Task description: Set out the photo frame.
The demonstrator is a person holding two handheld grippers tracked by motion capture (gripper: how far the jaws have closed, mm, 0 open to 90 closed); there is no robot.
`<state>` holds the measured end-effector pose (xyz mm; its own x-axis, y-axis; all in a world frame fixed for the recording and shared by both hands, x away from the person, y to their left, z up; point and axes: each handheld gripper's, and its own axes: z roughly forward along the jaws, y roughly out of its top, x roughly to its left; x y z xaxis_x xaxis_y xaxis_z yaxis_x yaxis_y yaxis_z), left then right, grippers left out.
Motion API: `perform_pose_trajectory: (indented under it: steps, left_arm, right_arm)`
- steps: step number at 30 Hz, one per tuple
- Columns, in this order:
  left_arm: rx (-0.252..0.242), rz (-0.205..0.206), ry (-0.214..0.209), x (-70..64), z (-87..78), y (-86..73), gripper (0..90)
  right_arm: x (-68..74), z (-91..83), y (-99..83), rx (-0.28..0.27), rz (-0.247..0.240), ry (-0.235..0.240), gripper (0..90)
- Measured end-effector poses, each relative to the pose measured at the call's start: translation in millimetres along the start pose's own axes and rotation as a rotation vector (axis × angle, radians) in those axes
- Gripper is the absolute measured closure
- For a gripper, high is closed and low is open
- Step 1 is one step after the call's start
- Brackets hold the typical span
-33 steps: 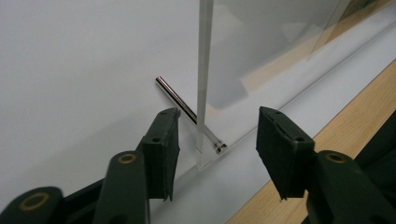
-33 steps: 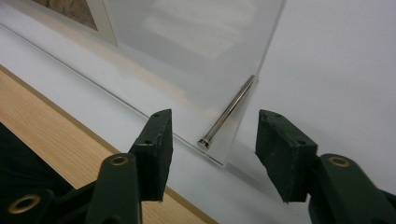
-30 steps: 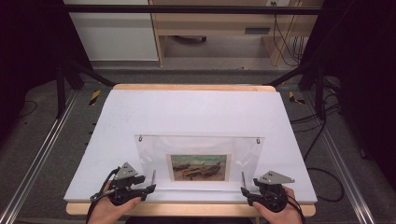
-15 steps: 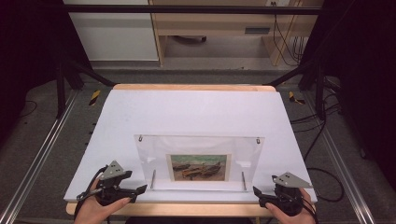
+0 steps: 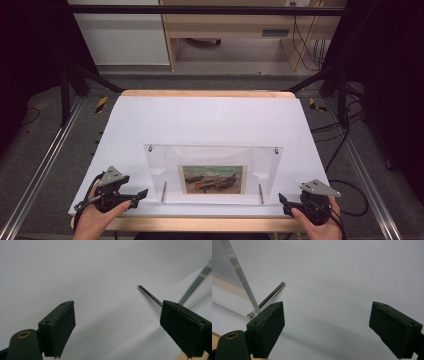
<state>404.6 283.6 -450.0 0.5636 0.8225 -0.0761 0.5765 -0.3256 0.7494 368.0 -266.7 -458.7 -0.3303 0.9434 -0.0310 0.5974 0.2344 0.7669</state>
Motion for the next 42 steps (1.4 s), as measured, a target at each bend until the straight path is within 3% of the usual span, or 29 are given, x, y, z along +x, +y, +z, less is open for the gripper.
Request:
perform_pose_trajectory:
  steps: [4, 15, 26, 42]
  left_arm:
    - [-0.005, -0.041, 0.051, 12.7, 10.0, 2.4, 12.4]
    - [-0.006, -0.037, 0.113, 28.3, 27.6, 10.6, 12.1]
    - [-0.040, -0.046, 0.177, 47.5, 41.4, 18.2, 9.4]
    - [-0.053, -0.043, 0.195, 61.9, 52.8, 25.4, 9.4]
  right_arm:
    - [-3.8, 9.7, 4.8, 0.016, 0.001, -0.014, 12.2]
    - [-15.2, 32.3, 16.2, 0.042, -0.011, -0.036, 11.4]
    - [-26.2, 57.2, 32.7, 0.063, 0.019, -0.069, 10.6]
    - [-28.8, 81.7, 49.8, 0.055, 0.039, -0.067, 9.3]
